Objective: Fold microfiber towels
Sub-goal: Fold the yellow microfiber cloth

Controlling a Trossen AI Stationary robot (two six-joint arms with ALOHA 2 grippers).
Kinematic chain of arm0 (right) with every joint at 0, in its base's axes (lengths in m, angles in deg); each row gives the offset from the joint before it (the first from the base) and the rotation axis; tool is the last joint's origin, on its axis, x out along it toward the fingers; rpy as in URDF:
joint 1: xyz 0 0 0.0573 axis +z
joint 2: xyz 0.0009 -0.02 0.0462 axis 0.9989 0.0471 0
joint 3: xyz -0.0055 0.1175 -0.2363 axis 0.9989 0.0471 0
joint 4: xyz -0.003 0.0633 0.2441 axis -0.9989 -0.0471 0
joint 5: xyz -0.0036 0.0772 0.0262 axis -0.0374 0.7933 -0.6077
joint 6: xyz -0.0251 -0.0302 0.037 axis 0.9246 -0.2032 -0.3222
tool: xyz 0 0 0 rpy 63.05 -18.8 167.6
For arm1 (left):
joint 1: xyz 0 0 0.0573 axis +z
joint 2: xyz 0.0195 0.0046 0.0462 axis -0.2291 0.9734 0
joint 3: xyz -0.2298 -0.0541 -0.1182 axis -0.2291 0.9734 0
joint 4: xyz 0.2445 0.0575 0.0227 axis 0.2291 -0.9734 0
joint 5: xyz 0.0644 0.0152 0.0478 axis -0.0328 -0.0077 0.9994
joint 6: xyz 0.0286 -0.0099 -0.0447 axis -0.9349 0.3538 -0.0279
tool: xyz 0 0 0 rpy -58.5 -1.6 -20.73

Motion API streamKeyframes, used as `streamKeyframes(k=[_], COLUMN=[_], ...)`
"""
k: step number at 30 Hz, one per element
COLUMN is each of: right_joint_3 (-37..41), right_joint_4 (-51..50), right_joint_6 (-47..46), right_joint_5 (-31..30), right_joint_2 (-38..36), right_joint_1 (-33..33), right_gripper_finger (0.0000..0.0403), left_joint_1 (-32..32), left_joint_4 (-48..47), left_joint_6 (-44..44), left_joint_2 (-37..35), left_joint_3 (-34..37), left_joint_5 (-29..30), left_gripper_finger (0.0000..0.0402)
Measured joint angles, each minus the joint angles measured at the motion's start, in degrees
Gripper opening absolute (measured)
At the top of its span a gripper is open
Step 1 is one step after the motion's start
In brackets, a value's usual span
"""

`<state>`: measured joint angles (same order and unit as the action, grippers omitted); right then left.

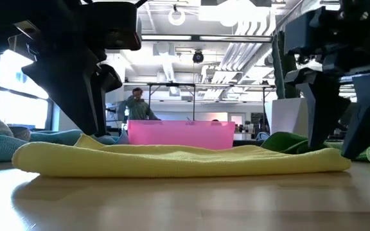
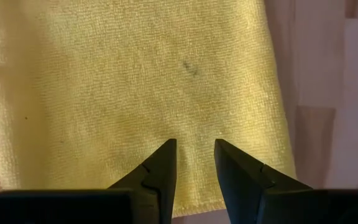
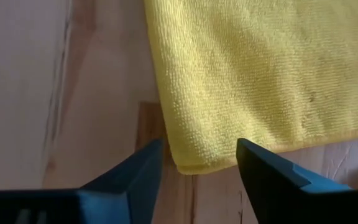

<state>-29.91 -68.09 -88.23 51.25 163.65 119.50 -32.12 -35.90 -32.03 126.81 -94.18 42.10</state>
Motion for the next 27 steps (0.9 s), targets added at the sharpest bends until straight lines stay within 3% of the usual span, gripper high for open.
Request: streamKeyframes(k=[7,13,27], right_joint_3=[0.0,-0.1,0.0], right_joint_4=[0.1,0.0,-1.1], right_joint_6=[2.3,2.3,1.9], right_joint_5=[0.2,-0.3,0.6], right_joint_2=[2.4,2.6,2.7], right_joint_1=[0.0,0.0,0.0], right_gripper_finger=[0.0215,0.0195,0.0043], left_joint_1=[-0.6,-0.8,-0.8], left_joint_4=[0.1,1.2,1.8], left_joint_6=[0.9,0.9,0.8], left_joint_2=[0.0,0.0,0.0], left_joint_3=[0.0,0.0,0.0], left_joint_5=[-0.1,-0.2,-0.2], left_gripper_finger=[0.0099,0.0099,0.0099])
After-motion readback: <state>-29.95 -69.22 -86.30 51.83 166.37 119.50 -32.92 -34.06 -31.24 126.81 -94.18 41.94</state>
